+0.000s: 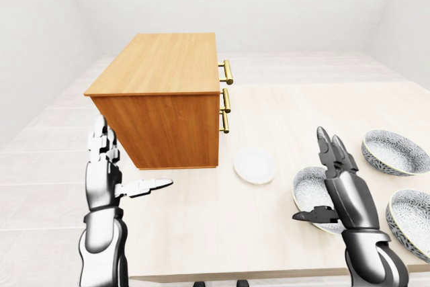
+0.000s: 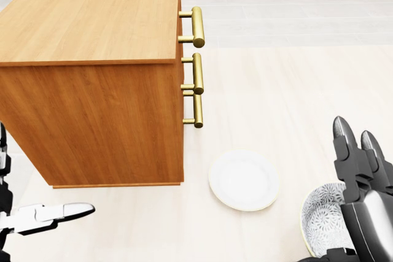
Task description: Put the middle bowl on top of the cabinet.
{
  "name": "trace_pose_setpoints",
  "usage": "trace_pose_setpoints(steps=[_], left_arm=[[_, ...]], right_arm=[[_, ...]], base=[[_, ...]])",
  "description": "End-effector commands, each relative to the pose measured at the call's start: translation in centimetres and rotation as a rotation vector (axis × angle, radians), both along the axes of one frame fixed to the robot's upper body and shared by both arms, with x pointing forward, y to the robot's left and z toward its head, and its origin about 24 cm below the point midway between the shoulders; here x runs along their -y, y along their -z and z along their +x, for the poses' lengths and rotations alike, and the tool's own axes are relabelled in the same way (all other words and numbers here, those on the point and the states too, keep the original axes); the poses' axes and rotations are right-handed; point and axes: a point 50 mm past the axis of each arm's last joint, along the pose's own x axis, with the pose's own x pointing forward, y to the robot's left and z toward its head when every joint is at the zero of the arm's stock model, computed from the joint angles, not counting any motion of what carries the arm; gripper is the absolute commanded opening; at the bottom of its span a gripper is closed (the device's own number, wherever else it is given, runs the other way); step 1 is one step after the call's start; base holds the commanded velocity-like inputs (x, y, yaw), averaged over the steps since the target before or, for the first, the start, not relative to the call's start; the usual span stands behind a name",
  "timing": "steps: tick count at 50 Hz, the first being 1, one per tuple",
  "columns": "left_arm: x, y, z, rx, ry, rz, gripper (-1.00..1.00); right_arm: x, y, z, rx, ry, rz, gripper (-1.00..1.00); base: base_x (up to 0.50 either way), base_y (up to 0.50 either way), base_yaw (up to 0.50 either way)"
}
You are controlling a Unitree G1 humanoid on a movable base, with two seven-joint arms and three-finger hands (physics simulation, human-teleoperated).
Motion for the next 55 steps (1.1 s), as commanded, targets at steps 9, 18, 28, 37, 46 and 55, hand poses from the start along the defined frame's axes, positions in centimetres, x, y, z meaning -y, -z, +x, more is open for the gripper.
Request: trace_pose_setpoints(steps=[9,18,28,37,46,55], left_arm=[[0.2,-0.4,0.0,0.022,0.024,-0.011,1.00],[0.2,-0.3,-0.2,0.018,0.023,-0.015,1.00],[0.0,-0.1,-0.1,0.010,0.019,-0.018,1.00],[0.0,-0.1,0.0,0.008,0.020,-0.021,1.00],[0.1,0.2,0.1,-0.004,0.023,-0.025,1.00],[-0.1,0.2,0.3,-0.005,0.022,-0.028,1.00]], right_arm=[[1.2,1.1,-1.1,-0.096,0.088,-0.065,1.00],[2.0,2.4,-2.1,-0.170,0.150,-0.085,1.00],[2.4,3.2,-2.6,-0.210,0.192,-0.075,1.00],[2.6,3.6,-2.5,-0.227,0.219,-0.087,1.00],[2.6,4.3,-2.1,-0.240,0.228,-0.118,1.00],[2.3,5.7,-1.8,-0.270,0.227,-0.139,1.00]], base=[[0.00,0.00,0.00],[0.00,0.00,0.00],[0.00,0.00,0.00],[0.00,0.00,0.00],[0.00,0.00,0.00],[0.00,0.00,0.00]])
